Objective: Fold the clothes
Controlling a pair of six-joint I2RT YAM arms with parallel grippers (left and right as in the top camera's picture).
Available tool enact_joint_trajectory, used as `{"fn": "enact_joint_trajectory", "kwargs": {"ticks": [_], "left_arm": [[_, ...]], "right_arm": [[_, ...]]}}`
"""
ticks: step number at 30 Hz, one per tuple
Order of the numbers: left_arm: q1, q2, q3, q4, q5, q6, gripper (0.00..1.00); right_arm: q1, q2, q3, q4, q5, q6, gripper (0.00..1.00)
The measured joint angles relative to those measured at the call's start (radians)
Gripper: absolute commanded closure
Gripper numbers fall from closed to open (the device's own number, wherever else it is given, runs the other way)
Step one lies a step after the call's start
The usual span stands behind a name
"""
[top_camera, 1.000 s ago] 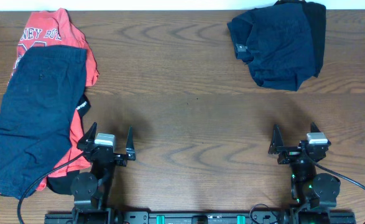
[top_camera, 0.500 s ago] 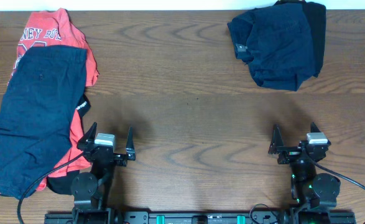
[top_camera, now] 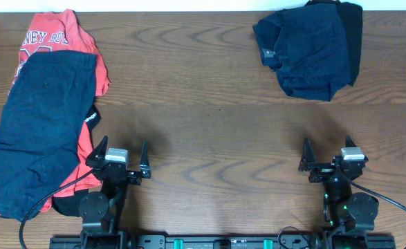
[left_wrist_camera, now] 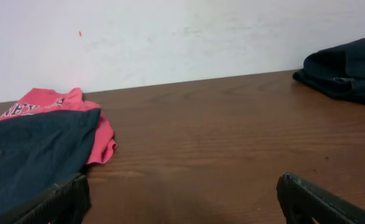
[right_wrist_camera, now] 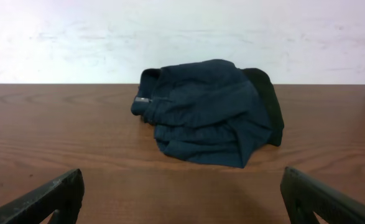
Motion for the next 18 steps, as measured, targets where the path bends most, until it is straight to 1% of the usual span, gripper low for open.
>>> {"fn": "enact_joint_trajectory", "kwargs": {"ticks": [18], "left_arm": [[0.000, 0.000, 0.000, 0.000, 0.000, 0.000, 0.02]], "right_arm": [[0.000, 0.000, 0.000, 0.009, 0.023, 0.000, 0.01]]}}
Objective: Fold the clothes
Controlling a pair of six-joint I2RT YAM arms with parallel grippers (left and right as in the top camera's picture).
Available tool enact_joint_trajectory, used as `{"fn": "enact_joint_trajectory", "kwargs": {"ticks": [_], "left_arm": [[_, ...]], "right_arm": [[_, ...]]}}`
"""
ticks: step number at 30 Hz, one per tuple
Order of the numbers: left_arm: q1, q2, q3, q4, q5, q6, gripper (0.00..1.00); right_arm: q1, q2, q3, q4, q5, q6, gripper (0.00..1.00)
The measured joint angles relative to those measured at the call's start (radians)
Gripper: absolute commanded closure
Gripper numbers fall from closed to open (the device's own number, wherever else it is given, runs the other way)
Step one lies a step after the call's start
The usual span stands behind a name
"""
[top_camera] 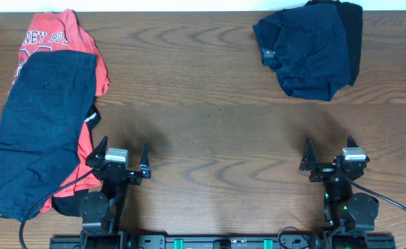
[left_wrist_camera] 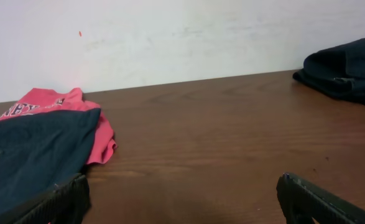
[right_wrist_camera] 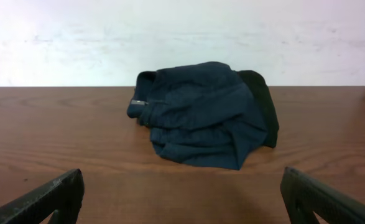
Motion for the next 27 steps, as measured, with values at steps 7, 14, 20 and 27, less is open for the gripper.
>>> {"fn": "enact_joint_trajectory", "kwargs": {"ticks": [7, 14, 20, 27], "left_arm": [[0.000, 0.000, 0.000, 0.000, 0.000, 0.000, 0.02], [0.000, 0.000, 0.000, 0.000, 0.000, 0.000, 0.02], [0.000, 0.000, 0.000, 0.001, 0.000, -0.003, 0.02], [0.000, 0.001, 0.010, -0.014, 0.000, -0.038, 0.02]], "right_arm": [[0.000, 0.000, 0.000, -0.001, 0.008, 0.000, 0.01], [0.000, 0.000, 0.000, 0.029, 0.013, 0.000, 0.01], [0.000, 0.000, -0.002, 0.098, 0.014, -0.002, 0.01], [0.000, 0.001, -0.002, 0.122, 0.012, -0.031, 0.01]]}}
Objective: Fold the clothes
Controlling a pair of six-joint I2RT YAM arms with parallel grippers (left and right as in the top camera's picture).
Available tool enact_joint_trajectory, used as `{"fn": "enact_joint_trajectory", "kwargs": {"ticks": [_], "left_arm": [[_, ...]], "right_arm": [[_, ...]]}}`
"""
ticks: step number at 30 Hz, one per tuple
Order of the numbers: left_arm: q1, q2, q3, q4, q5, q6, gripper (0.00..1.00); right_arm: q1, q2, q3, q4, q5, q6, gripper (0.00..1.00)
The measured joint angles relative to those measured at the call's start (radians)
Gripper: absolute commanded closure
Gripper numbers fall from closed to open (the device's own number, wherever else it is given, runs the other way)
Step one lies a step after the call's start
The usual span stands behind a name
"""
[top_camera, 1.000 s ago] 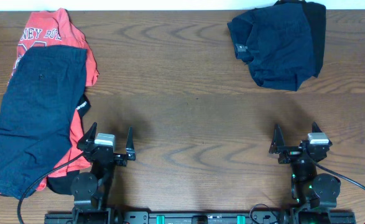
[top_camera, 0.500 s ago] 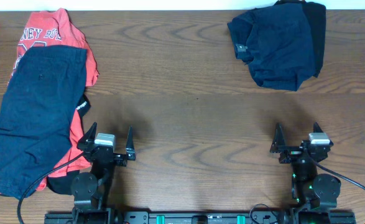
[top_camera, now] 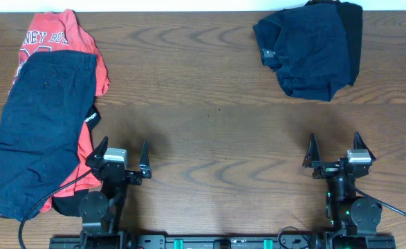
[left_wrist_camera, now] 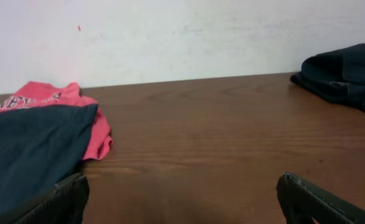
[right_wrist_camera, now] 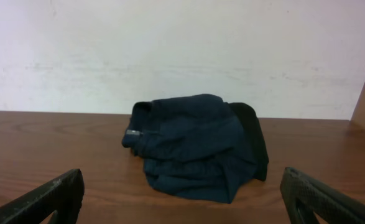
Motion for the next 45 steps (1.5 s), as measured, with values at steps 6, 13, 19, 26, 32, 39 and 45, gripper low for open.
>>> {"fn": "enact_joint_trajectory", "kwargs": {"ticks": [6, 13, 19, 26, 32, 39, 45], "left_arm": [[0.000, 0.047, 0.026, -0.027, 0.003, -0.022, 0.02], [0.000, 0.204, 0.186, -0.040, 0.003, -0.061, 0.02], [0.000, 0.439, 0.404, -0.151, 0.003, -0.097, 0.02], [0.000, 0.794, 0.764, -0.455, 0.008, -0.130, 0.02], [0.000, 1.156, 1.178, -0.823, 0.036, -0.139, 0.02], [0.000, 1.460, 1.474, -0.902, 0.115, -0.080, 0.02], [0.002, 1.589, 1.482, -0.731, 0.129, -0.062, 0.02]], "right_arm": [[0.000, 0.054, 0.028, -0.001, -0.013, -0.005, 0.01], [0.000, 0.251, 0.175, 0.000, -0.045, -0.013, 0.01], [0.000, 0.516, 0.401, -0.030, -0.120, -0.015, 0.01], [0.000, 0.916, 0.790, -0.277, -0.250, -0.016, 0.01], [0.000, 1.221, 1.114, -0.541, -0.355, -0.045, 0.01], [0.026, 1.496, 1.396, -0.718, -0.414, -0.120, 0.01], [0.048, 1.584, 1.413, -0.656, -0.495, -0.153, 0.01]]}}
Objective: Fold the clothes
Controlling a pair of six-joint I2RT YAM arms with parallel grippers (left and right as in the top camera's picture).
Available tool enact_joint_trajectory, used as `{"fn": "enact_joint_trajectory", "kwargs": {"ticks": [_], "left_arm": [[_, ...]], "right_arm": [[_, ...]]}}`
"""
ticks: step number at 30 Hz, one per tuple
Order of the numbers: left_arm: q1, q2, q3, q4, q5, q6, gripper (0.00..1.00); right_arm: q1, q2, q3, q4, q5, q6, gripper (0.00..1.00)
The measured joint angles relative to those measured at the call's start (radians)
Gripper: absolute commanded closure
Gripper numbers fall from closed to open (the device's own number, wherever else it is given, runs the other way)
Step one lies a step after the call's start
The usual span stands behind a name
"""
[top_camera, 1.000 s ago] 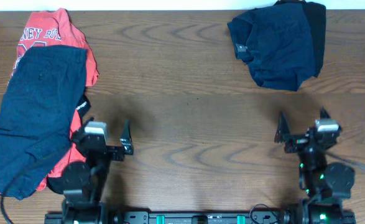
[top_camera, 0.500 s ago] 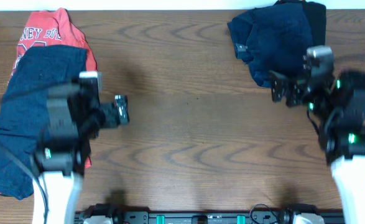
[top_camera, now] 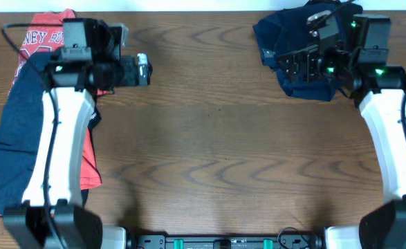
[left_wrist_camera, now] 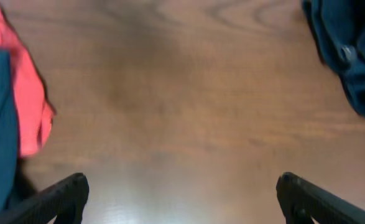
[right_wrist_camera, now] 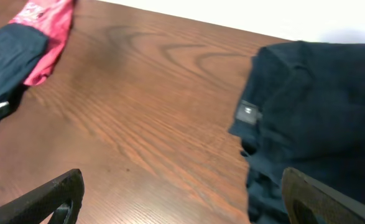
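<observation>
A crumpled navy garment [top_camera: 280,36] lies at the far right of the table; it also shows in the right wrist view [right_wrist_camera: 313,112]. My right gripper [top_camera: 296,66] hangs open over its left edge, one finger above the cloth and one above bare wood, nothing held [right_wrist_camera: 182,199]. At the far left a red shirt [top_camera: 43,24] lies under spread navy shorts [top_camera: 16,124]. My left gripper [top_camera: 139,69] is open just right of them, above bare table [left_wrist_camera: 182,199]; the red shirt's edge [left_wrist_camera: 30,106] shows at the left of its view.
The wooden table [top_camera: 209,138] runs between the two piles. A white wall edge lines the far side. Both white arms reach from the front edge to the far side, the left one passing over the shorts.
Both arms were folded low at the table's front edge. Now each is stretched to the far side, the left beside the red shirt, the right over the navy pile. Both grippers remain open.
At the first two moments both grippers sat open at the front edge, facing the far piles. Then the right wrist view showed more wall, while the left was nearly unchanged. Now both arms are extended over the far side. The clothes have not moved.
</observation>
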Motion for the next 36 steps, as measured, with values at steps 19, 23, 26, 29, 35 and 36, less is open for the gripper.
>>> {"fn": "enact_joint_trajectory", "kwargs": {"ticks": [19, 23, 26, 29, 35, 36], "left_arm": [[0.127, 0.507, 0.207, 0.235, -0.480, 0.021, 0.06], [0.129, 0.556, 0.207, 0.304, -0.558, 0.050, 0.06], [0.129, 0.571, 0.207, 0.332, -0.594, 0.065, 0.10], [0.132, 0.579, 0.207, 0.338, -0.609, 0.076, 0.11], [0.155, 0.609, 0.207, 0.346, -0.624, 0.079, 0.11], [0.162, 0.614, 0.207, 0.347, -0.624, 0.079, 0.11]], "right_arm": [[0.002, 0.020, -0.016, -0.004, -0.038, -0.021, 0.13], [0.002, 0.020, -0.040, -0.005, -0.028, -0.021, 0.17], [0.002, 0.020, -0.050, -0.004, -0.017, -0.021, 0.20], [0.002, 0.020, -0.056, -0.003, -0.008, -0.021, 0.21], [0.002, 0.020, -0.061, 0.017, 0.003, -0.021, 0.20], [0.002, 0.020, -0.061, 0.021, 0.003, -0.021, 0.20]]}}
